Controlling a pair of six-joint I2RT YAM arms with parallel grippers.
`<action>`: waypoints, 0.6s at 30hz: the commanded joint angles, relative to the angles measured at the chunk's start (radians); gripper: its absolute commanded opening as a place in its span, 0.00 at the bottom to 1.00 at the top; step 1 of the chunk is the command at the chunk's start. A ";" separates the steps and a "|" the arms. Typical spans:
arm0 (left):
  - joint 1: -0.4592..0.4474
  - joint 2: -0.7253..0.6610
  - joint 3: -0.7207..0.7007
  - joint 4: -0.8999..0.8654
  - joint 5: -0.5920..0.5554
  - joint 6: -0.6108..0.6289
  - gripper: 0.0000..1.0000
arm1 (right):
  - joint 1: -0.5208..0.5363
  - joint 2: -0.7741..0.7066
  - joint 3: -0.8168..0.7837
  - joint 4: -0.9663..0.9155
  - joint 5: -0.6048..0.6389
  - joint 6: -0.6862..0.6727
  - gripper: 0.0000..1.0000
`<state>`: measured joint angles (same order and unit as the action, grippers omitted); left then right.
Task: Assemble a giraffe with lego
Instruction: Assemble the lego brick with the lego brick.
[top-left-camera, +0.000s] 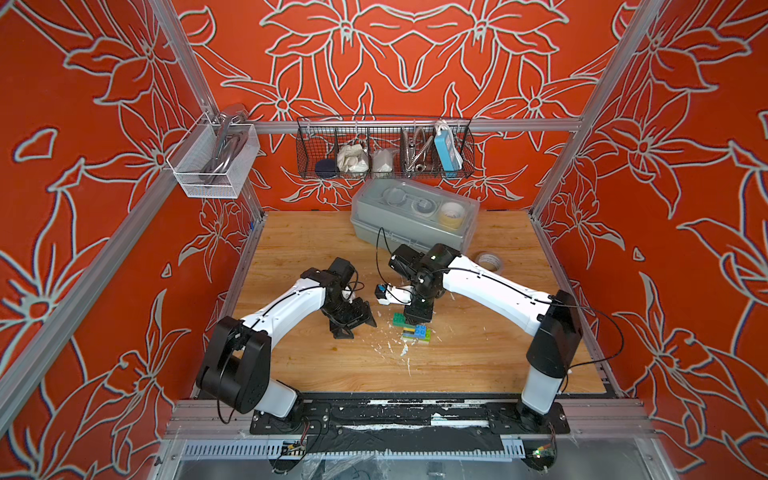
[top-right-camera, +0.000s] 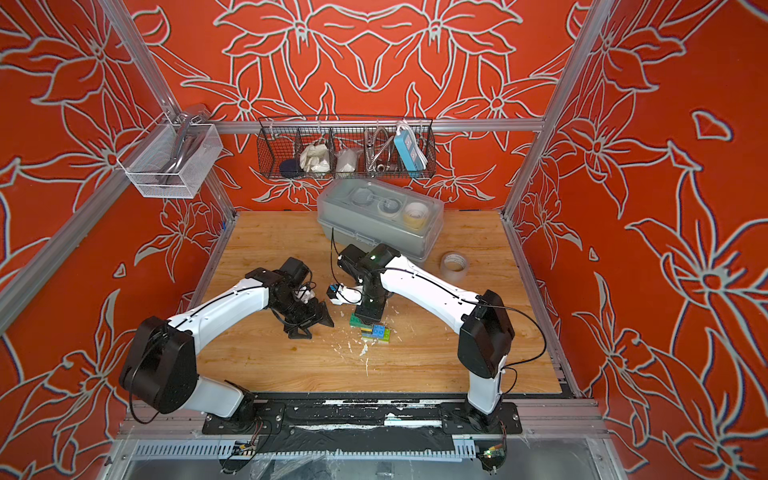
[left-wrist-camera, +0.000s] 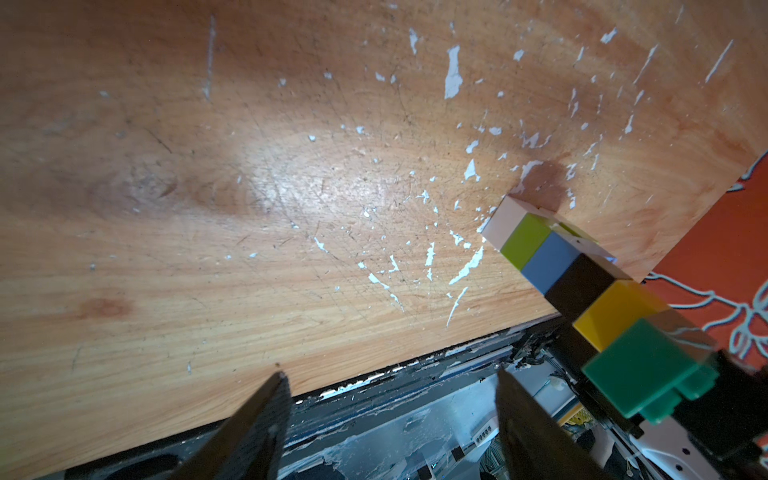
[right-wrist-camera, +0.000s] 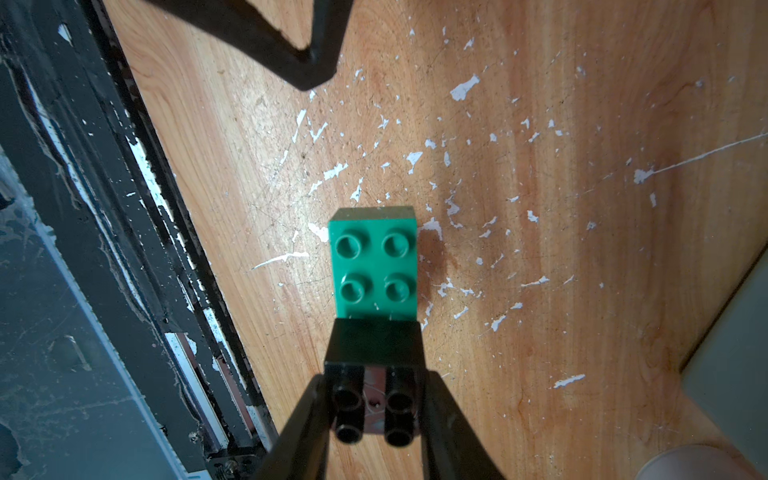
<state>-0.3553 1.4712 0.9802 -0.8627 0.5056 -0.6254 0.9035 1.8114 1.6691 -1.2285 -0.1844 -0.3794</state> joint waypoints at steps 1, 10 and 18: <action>-0.006 -0.002 0.025 -0.021 -0.013 0.002 0.76 | -0.003 0.015 0.028 -0.063 0.008 0.024 0.30; -0.005 0.002 0.029 -0.020 -0.016 0.003 0.76 | 0.002 0.054 0.078 -0.138 0.079 0.064 0.30; -0.005 0.010 0.038 -0.024 -0.021 0.008 0.76 | 0.010 0.055 0.142 -0.151 0.093 0.157 0.30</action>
<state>-0.3553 1.4712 0.9981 -0.8631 0.4938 -0.6254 0.9051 1.8668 1.7691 -1.3403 -0.1158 -0.2771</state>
